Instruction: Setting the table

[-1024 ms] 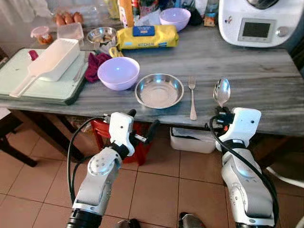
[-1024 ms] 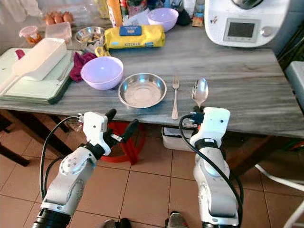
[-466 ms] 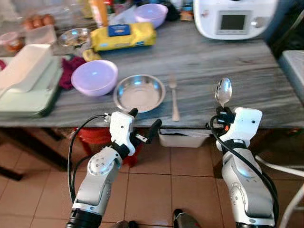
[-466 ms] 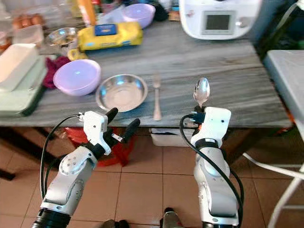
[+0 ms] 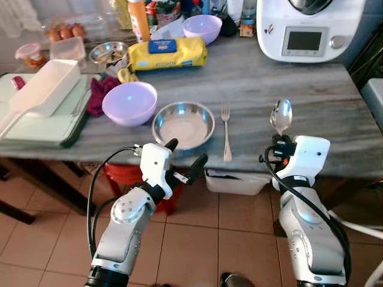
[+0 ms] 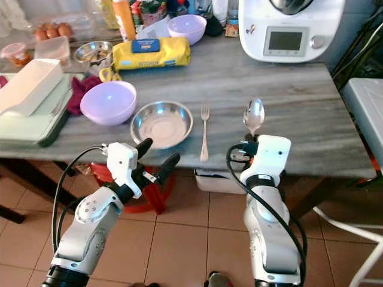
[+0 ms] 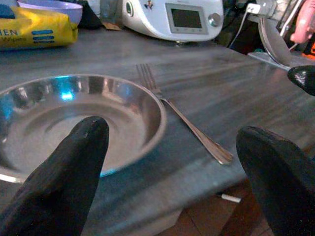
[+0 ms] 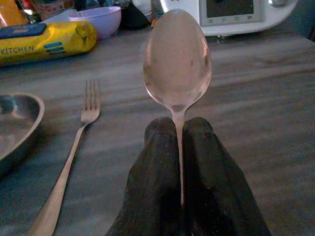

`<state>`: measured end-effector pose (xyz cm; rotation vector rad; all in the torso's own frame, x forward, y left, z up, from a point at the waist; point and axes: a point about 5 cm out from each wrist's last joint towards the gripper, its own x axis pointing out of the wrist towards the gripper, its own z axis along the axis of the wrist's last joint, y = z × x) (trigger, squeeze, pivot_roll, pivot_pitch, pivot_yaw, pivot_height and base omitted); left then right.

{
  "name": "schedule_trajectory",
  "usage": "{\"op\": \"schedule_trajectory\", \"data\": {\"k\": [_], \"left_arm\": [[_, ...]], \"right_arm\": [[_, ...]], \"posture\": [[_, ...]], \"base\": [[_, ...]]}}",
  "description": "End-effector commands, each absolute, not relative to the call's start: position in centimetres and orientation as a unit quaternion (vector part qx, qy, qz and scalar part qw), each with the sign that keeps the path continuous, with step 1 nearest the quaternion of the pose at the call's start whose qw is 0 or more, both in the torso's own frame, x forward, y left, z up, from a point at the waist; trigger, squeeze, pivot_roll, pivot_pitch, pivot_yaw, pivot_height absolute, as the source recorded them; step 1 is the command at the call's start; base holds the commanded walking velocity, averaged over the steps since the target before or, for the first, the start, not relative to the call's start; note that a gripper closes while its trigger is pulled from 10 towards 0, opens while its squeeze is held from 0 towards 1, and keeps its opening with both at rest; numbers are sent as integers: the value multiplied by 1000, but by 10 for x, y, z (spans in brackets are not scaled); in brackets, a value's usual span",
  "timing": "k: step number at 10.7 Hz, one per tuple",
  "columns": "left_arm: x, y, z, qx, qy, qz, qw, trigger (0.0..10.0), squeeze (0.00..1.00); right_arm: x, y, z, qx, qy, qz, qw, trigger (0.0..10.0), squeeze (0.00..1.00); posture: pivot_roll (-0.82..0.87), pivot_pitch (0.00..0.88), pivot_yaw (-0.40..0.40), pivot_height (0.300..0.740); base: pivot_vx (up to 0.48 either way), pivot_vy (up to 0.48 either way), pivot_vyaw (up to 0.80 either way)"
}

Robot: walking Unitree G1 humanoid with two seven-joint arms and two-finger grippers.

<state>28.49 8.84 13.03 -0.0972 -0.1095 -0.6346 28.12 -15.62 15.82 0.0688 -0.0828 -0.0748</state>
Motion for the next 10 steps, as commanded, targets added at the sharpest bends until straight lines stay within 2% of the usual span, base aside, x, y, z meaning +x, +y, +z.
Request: {"op": "schedule_trajectory", "data": {"k": [1, 3, 10], "left_arm": [[284, 90, 133, -45, -60, -314, 946, 10000, 0], [284, 90, 133, -43, -59, -314, 946, 10000, 0], [276, 106, 129, -35, -50, -322, 945, 10000, 0]], "right_arm": [[280, -155, 160, 36, -45, -38, 998, 10000, 0], [280, -155, 159, 36, -44, -38, 998, 10000, 0], [282, -152, 157, 35, -41, -34, 998, 10000, 0]], "posture": [[-185, 180, 78, 740], [-186, 181, 80, 740], [-175, 179, 78, 740]], "base": [[322, 0, -450], [294, 0, -434], [0, 0, 0]]}}
